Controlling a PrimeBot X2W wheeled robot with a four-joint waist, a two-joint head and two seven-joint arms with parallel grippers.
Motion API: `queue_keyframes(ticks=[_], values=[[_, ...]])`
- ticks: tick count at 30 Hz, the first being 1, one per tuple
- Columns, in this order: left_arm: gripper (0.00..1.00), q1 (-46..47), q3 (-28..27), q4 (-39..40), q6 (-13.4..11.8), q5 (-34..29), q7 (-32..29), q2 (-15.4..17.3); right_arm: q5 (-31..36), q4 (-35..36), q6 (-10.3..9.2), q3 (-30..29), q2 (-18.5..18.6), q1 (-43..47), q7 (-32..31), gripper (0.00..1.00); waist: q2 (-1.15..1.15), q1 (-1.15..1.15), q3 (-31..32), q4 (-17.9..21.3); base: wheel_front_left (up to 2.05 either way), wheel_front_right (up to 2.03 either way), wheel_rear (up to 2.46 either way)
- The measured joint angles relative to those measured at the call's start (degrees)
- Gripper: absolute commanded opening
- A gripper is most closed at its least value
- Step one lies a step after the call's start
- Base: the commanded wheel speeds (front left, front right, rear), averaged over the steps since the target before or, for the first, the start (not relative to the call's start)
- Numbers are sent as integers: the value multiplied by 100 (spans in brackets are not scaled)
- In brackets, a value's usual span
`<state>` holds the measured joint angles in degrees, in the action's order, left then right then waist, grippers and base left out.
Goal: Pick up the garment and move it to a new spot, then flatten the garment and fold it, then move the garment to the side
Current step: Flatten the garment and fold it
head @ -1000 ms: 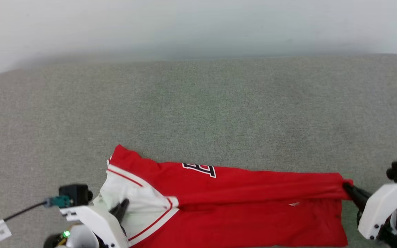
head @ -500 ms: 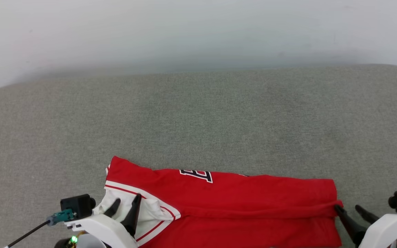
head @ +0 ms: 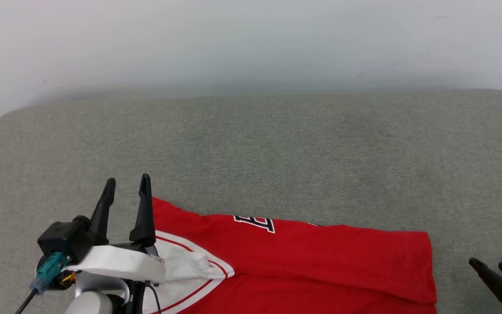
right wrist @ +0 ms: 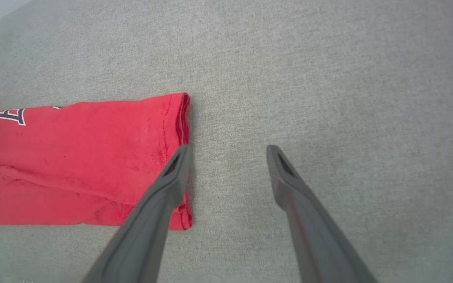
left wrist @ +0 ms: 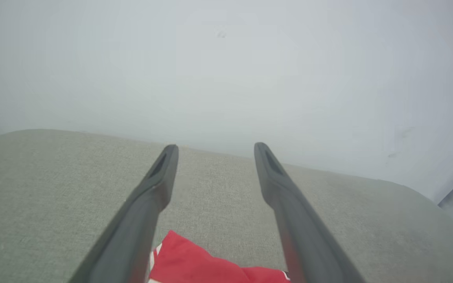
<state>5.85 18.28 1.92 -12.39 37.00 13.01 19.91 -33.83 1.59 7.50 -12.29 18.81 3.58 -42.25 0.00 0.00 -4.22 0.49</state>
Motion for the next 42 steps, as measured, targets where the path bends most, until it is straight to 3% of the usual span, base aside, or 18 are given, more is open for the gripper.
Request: queue_keyframes(ticks=[8, 15, 20, 21, 22, 23, 24, 34, 42], values=[[100, 19, 82, 483, -200, -522, 131, -47, 11, -83, 0, -151, -130, -180, -1174, 100, 0, 0, -200, -300, 0, 0, 0], [100, 122, 233, 577, -222, -667, 136, -91, -136, -698, 0, 125, -345, -510, -1311, 100, 0, 1, -502, -580, 0, 0, 0], [100, 149, 285, 517, -190, -667, 133, -93, -265, -1009, 0, 322, -278, -603, -1319, 100, 0, 1, -596, -701, 0, 0, 0], [100, 149, 294, 504, -190, -667, 129, -91, -312, -1051, 0, 350, -260, -617, -1306, 86, 0, 1, -601, -709, 0, 0, 0], [100, 149, 294, 488, -191, -667, 129, -89, -347, -1087, -1, 387, -242, -632, -1282, 39, 0, 1, -596, -709, 0, 0, 0], [100, 149, 296, 476, -191, -667, 127, -87, -370, -1101, -1, 442, -214, -637, -1254, 10, 0, 1, -581, -702, 0, 0, 0], [100, 149, 300, 471, -196, -668, 112, -76, -421, -1115, -1, 490, -188, -655, -1216, 0, 0, 0, -569, -691, 0, 0, 0], [100, 29, 382, 363, -229, -744, -103, 105, -657, -988, -1, 1004, 144, -778, -911, 0, 0, 1, -244, -498, 0, 0, 0], [100, -177, 400, 377, -328, -736, -181, 149, -637, -1098, 0, 455, 389, -780, -975, 0, 0, 0, -6, -210, 0, 0, 0]])
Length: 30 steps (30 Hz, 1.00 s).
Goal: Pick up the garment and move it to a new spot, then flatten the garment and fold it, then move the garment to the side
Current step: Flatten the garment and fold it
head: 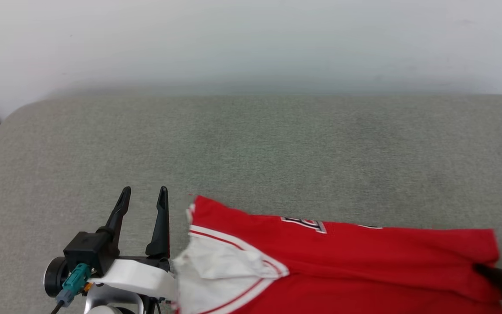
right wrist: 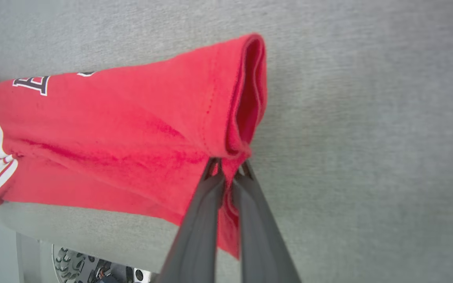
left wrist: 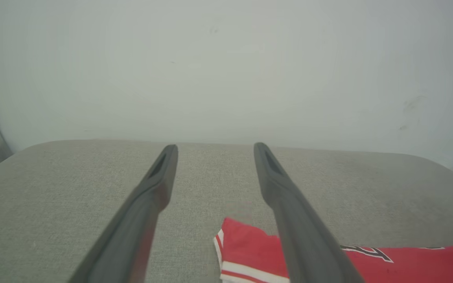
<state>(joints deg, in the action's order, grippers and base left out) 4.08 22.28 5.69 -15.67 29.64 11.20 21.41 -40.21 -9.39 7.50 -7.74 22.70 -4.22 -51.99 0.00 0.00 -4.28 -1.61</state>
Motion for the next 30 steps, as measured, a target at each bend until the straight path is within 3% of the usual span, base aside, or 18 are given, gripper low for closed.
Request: queue_keyframes(ticks=[5, 9, 18, 21, 25, 30], values=[[100, -30, 5, 0, -29, 26, -21, 25, 145, -132, 0, -708, 202, 5, -108, 0, 0, 0, 41, 127, 0, 0, 0], [100, -37, -2, 3, -48, 30, -22, 49, 194, -159, 0, -1205, 163, -88, -421, 0, 0, 0, 25, 188, 0, 0, 0], [100, -41, 41, -25, -53, 37, -11, 38, -747, 53, -1, -1686, -1346, -431, -1873, 0, 0, 0, 73, 181, 0, 0, 0], [100, -37, 94, -33, -45, 37, -12, 14, -1096, 100, -1, -1693, -1769, -505, -2172, 0, 0, 0, 79, 127, 0, 0, 0], [100, 8, 147, -51, -7, 49, -45, -19, -1591, 34, -1, -1458, -1944, -613, -2323, 0, 0, 0, 58, 26, 0, 0, 0], [100, 157, 196, -79, 54, 53, -70, -21, -2432, -392, -1, -501, -1963, -771, -1971, 0, 0, -1, -28, -92, 0, 0, 0]])
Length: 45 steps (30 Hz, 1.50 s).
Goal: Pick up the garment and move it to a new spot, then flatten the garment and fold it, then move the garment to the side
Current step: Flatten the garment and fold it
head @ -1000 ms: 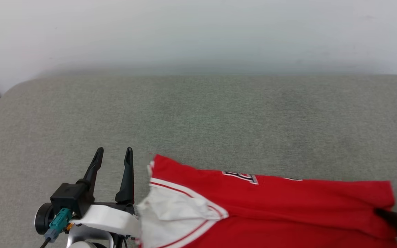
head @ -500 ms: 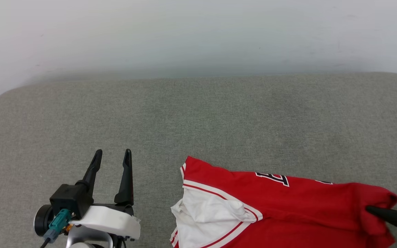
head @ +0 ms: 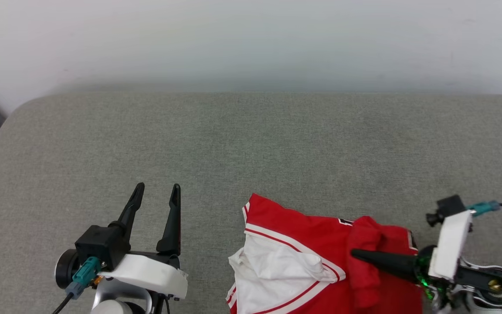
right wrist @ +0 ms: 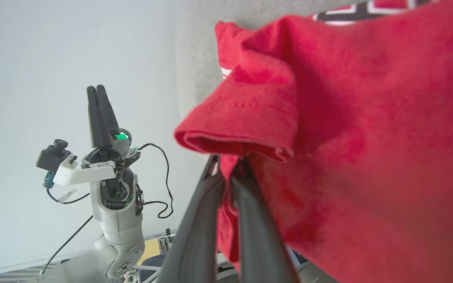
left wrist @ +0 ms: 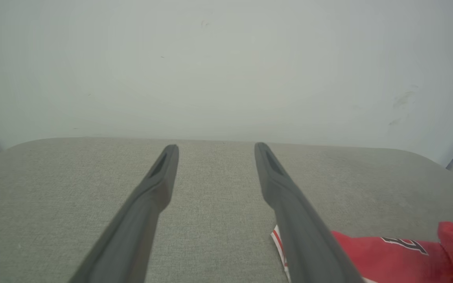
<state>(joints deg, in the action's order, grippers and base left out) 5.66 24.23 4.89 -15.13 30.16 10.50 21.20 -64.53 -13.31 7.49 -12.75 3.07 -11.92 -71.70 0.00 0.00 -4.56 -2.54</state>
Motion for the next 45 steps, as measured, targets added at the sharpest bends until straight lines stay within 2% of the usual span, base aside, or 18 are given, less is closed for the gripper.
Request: queue_keyframes(ticks=[6, 10, 14, 15, 16, 17, 18, 21, 25, 28, 32, 37, 40, 45], values=[[100, 174, 75, -76, 53, -15, 1, -26, -661, -431, 0, 1440, -8, -304, 797, 0, 0, 0, -129, -145, 0, 0, 0], [100, 240, 115, -149, 99, -14, 27, -71, -533, -689, 0, 2141, -10, -521, 1367, 0, 0, 0, -233, -237, 0, 0, 0], [100, 299, 122, -235, 129, -5, 78, -124, -453, -936, 0, 2568, -10, -684, 1858, 0, 0, 0, -337, -300, 0, 0, 0], [100, 303, 124, -263, 130, 1, 80, -134, -467, -968, 0, 2655, -10, -707, 1936, 8, 0, 0, -357, -307, 0, 0, 0], [100, 309, 123, -285, 136, 18, 82, -145, -481, -981, 0, 2741, -10, -720, 2013, 28, 0, 0, -375, -312, 0, 0, 0], [100, 315, 123, -302, 136, 41, 87, -156, -456, -989, 0, 2825, -11, -743, 2078, 82, 0, 0, -396, -312, 0, 0, 0], [100, 323, 125, -325, 136, 40, 88, -159, -426, -1003, 0, 2902, -10, -776, 2084, 100, 0, 0, -412, -308, 0, 0, 0], [100, 369, 122, -376, 138, 40, 129, -163, -396, -898, 0, 3106, 29, -821, 2194, 100, 0, 0, -431, -271, 0, 0, 0], [100, 396, 113, -447, 149, 42, 145, -164, -334, -450, 0, 3454, 266, -907, 2239, 100, 0, 0, -409, -206, 0, 0, 0], [100, 398, 115, -478, 152, 43, 170, -165, 10, 9, 0, 3677, 622, -936, 2595, 100, 0, 0, -364, -164, 0, 0, 0], [100, 393, 108, -525, 148, 69, 187, -164, 528, 360, 0, 3700, 1029, -916, 3274, 100, 0, 0, -286, -99, 0, 0, 0], [100, 354, 78, -591, 115, 90, 215, -163, 1262, 444, 0, 3294, 1492, -653, 3973, 100, 0, 0, -194, 8, 0, 0, 0], [100, 296, 51, -617, 100, 114, 232, -149, 1863, 412, 0, 2828, 1685, -431, 4368, 100, 0, 0, -140, 78, 0, 0, 0], [100, 200, -52, -683, 49, 145, 281, -102, 2976, 498, 0, 1994, 1757, 14, 5107, 100, 0, 0, -42, 192, 0, 0, 0]])
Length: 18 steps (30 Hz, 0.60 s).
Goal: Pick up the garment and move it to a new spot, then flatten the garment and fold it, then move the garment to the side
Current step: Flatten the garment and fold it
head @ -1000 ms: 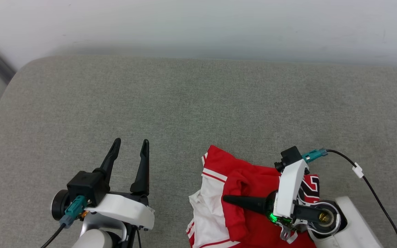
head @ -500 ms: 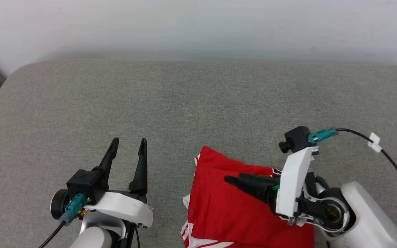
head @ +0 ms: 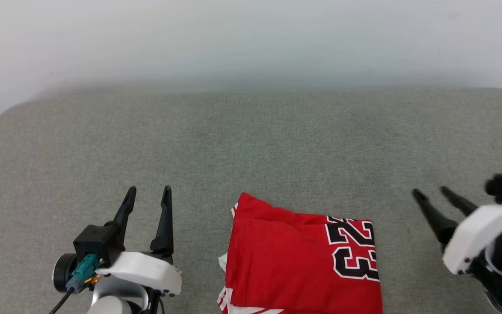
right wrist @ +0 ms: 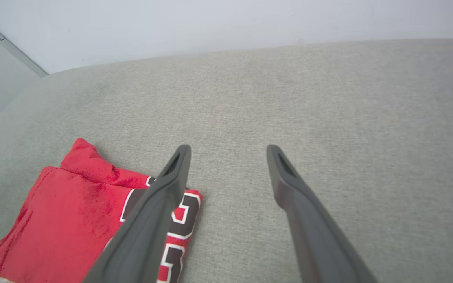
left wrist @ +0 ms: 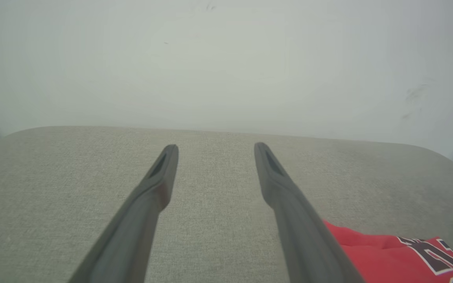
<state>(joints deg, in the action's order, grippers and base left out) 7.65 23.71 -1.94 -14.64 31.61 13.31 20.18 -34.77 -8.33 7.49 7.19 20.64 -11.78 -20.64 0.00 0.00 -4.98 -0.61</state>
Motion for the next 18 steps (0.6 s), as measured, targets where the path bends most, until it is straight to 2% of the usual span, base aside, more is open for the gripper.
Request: queue_keyframes(ticks=[7, 11, 18], values=[[100, -242, -75, -21, -66, 35, 47, 56, 1140, 542, 1, -840, -412, 684, 1099, 100, 0, 0, 223, 105, 0, 0, 0], [100, -393, -109, -22, -109, 45, 58, 69, 1480, 883, 1, -967, -539, 929, 1567, 100, 0, 0, 352, 148, 0, 0, 0], [100, -558, -109, -13, -157, 67, 78, 84, 1913, 1454, 1, -871, -759, 1421, 1827, 100, 0, 0, 553, 166, 0, 0, 0]])
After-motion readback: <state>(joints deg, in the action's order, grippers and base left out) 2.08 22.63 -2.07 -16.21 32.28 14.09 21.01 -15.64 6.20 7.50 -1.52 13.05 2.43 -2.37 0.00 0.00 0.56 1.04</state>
